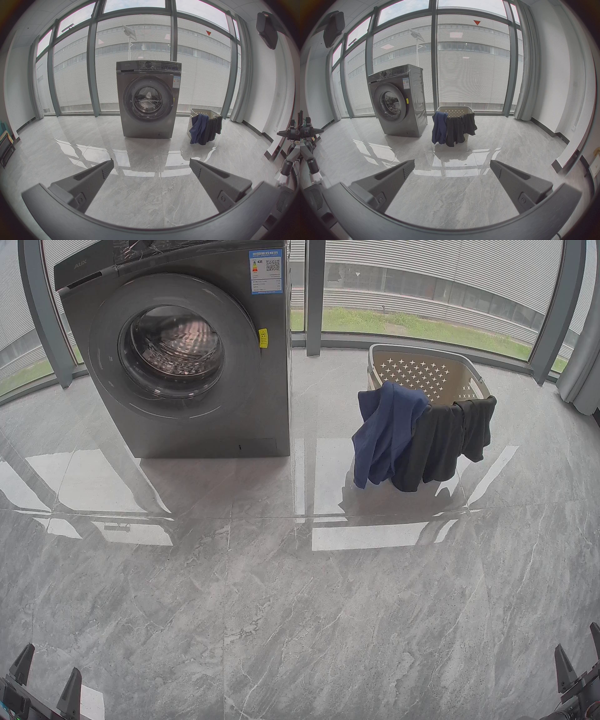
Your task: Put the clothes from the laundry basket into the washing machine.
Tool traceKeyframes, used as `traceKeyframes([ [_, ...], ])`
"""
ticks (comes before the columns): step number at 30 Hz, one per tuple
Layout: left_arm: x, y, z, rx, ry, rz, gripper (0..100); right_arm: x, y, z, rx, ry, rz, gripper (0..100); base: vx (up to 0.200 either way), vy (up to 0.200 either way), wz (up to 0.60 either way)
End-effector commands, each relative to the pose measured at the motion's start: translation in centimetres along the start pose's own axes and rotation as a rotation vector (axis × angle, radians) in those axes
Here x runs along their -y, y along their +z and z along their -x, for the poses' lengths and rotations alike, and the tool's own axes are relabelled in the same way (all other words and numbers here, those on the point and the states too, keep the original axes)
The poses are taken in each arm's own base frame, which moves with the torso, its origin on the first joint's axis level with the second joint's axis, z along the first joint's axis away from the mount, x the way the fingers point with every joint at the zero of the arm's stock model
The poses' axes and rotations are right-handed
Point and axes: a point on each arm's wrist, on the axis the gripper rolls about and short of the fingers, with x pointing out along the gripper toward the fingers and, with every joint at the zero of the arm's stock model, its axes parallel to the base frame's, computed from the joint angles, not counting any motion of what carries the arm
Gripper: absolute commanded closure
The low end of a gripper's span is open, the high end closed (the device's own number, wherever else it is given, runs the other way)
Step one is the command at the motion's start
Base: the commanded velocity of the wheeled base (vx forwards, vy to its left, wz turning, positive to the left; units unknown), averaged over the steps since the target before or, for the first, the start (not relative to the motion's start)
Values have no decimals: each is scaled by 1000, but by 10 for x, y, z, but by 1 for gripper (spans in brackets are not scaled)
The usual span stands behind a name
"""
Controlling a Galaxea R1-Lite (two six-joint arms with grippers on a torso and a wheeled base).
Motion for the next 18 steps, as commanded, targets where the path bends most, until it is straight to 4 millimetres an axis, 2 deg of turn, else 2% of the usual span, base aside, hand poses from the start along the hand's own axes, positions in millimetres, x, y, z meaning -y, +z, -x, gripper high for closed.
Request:
traceKeyframes([
  [1,0,-5,0,-3,-1,1,0,0,-5,0,-1,0,0,0,0,0,0],
  [14,0,-5,0,-3,0,10,0,0,-5,0,-1,0,0,0,0,0,0],
  [18,0,-5,0,-4,0,13,0,0,-5,0,-1,-1,-1,0,200,0,0],
])
